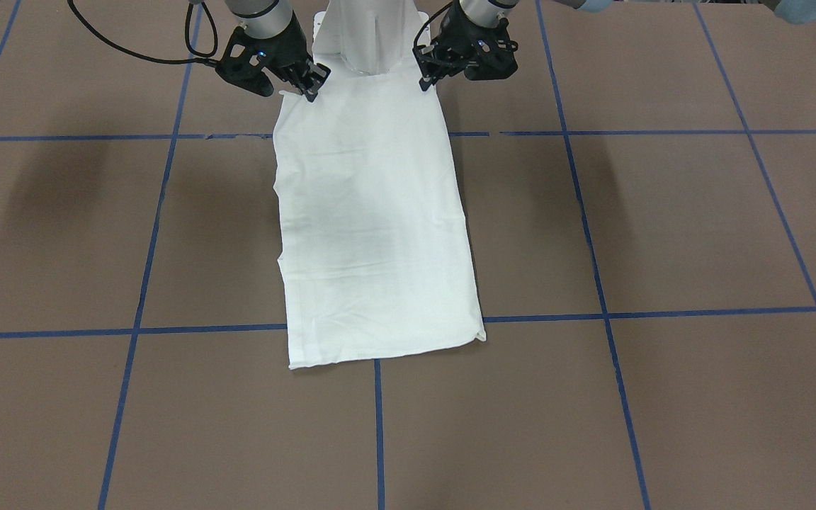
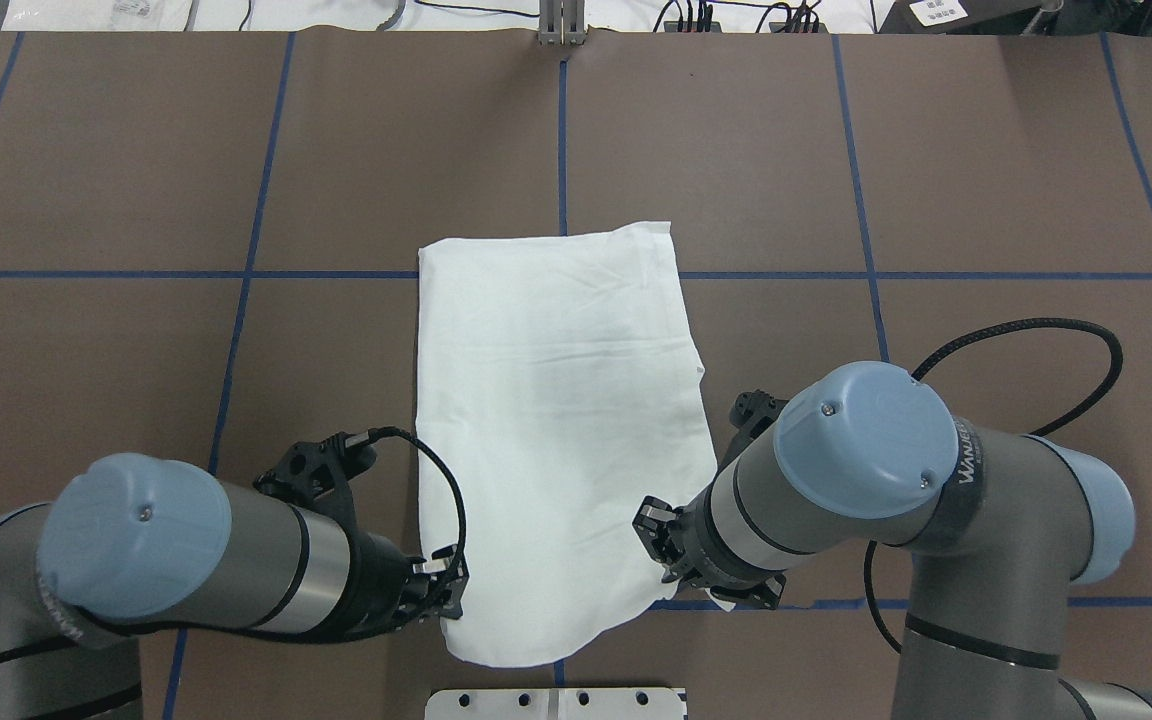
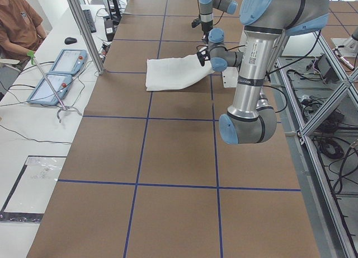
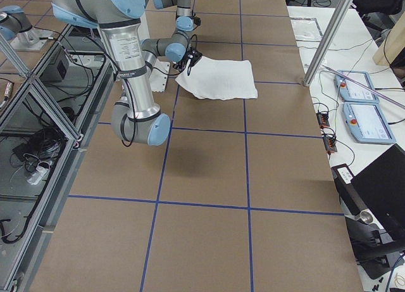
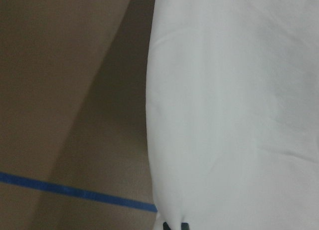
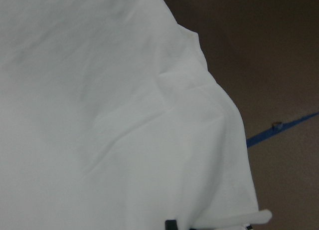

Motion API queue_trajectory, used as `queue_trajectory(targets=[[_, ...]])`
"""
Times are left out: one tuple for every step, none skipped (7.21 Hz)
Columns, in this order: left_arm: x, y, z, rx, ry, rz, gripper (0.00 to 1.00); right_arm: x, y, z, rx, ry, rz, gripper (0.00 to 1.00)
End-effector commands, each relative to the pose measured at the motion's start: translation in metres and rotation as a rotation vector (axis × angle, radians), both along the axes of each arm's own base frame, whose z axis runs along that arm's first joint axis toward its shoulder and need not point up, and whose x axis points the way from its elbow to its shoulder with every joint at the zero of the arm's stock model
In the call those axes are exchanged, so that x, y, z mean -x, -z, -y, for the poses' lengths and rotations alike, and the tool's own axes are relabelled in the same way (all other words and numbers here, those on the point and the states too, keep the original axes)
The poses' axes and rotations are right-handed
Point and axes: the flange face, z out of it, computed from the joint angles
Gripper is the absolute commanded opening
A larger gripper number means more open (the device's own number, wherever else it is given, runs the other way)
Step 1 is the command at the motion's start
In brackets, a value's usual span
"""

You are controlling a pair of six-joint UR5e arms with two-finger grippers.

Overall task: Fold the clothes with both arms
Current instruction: 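Lift the near edge with both grippers and fold it away from the robot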

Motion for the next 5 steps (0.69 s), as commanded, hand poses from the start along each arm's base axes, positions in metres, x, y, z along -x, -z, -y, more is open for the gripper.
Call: queue_trajectory(targets=[[0.019, 0.018, -0.025, 0.016, -0.053, 0.001, 0.0, -0.004, 0.01, -0.014, 0.021, 0.051, 0.021, 0.0], [0.016, 0.015, -0.02, 0.014, -0.053, 0.01, 0.0, -0.005, 0.005, -0.002, 0.008, 0.018, 0.009, 0.0], [0.021, 0.012, 0.0, 0.013, -0.009, 0.019, 0.0, -0.012, 0.004, 0.023, 0.002, -0.031, 0.004, 0.0], [0.02, 0.007, 0.029, 0.017, 0.05, 0.038, 0.0, -0.011, 0.025, 0.061, -0.019, -0.094, 0.021, 0.0], [0.021, 0.004, 0.066, 0.022, 0.114, 0.052, 0.0, -0.011, 0.019, 0.084, -0.045, -0.114, 0.003, 0.0]])
